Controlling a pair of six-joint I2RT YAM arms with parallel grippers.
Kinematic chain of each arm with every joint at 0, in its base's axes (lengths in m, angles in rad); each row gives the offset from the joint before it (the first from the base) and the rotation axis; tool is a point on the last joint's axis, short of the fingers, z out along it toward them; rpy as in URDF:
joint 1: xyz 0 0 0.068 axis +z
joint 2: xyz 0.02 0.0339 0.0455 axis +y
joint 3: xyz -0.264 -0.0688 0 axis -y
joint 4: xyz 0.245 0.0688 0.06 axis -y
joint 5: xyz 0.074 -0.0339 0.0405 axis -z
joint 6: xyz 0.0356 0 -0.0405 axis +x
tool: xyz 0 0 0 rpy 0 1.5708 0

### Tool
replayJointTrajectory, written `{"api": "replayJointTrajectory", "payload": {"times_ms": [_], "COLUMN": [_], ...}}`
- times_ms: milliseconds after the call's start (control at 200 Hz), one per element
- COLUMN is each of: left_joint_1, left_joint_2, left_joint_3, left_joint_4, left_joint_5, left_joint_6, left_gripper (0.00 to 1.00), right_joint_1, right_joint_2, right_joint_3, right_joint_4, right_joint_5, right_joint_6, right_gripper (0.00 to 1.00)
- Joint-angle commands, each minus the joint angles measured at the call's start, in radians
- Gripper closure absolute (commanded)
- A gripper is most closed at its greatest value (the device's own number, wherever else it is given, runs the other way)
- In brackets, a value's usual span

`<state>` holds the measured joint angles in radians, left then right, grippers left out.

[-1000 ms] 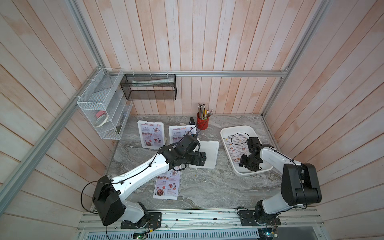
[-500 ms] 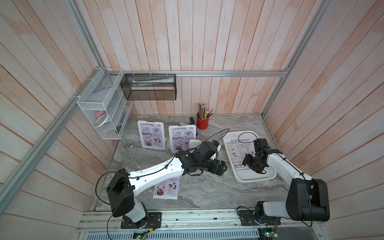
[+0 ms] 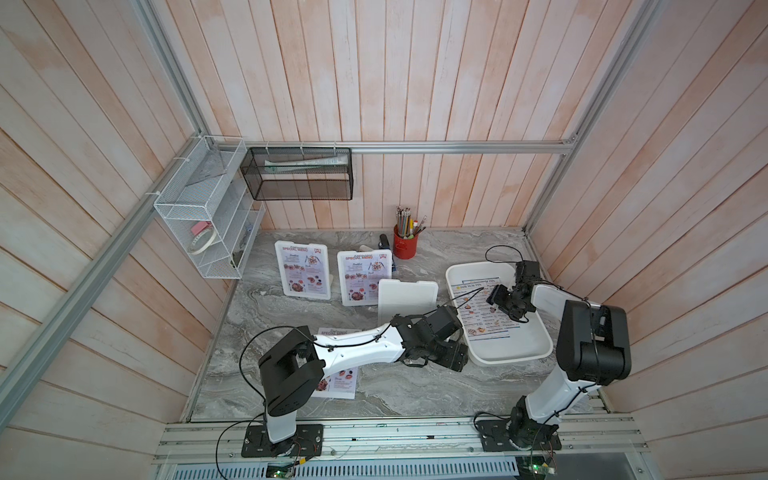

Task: Replace the menus in the menu holders
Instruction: Move the storage box to the center of the board, then pick up the menu from the storage box.

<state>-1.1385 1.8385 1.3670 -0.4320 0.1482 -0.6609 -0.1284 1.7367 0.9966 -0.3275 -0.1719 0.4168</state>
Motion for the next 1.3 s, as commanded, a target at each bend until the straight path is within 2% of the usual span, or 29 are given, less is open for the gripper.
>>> {"api": "replayJointTrajectory", "payload": {"times_ms": [0,250,680,795,1120,1295], "left_joint_1": [-0.001,0.003,0.029,0.037,0.057,0.057], "left_joint_2": [0.022,0.089,0.175,0.187,0.207,0.231], "left_joint_3": [0.037,0.081,0.116,0.145,0.169,0.196], "left_joint_4": [0.044,0.068,0.143,0.144,0.204,0.224], "left_joint_5": [-0.031,-0.048,-0.041,-0.081,-0.091,-0.097], "left_joint_6": [-0.030,-0.043,-0.088,-0.084,-0.092,-0.094], "left_gripper": [0.13,0.15,0.13,0.13,0.12,0.16], "right_joint_1": [-0.001,0.000,-0.001,0.002,0.006,0.007], "right_joint_2": [0.014,0.013,0.010,0.019,-0.001,-0.014], "right_joint_3": [-0.031,-0.058,-0.119,-0.135,-0.127,-0.112], "right_joint_4": [0.016,-0.006,-0.020,0.009,0.011,0.015], "right_joint_5": [-0.064,-0.122,-0.232,-0.260,-0.272,-0.327], "right_joint_6": [-0.025,-0.035,-0.032,-0.019,-0.027,-0.029], "right_gripper": [0.35,0.38,0.39,0.39,0.41,0.47]}}
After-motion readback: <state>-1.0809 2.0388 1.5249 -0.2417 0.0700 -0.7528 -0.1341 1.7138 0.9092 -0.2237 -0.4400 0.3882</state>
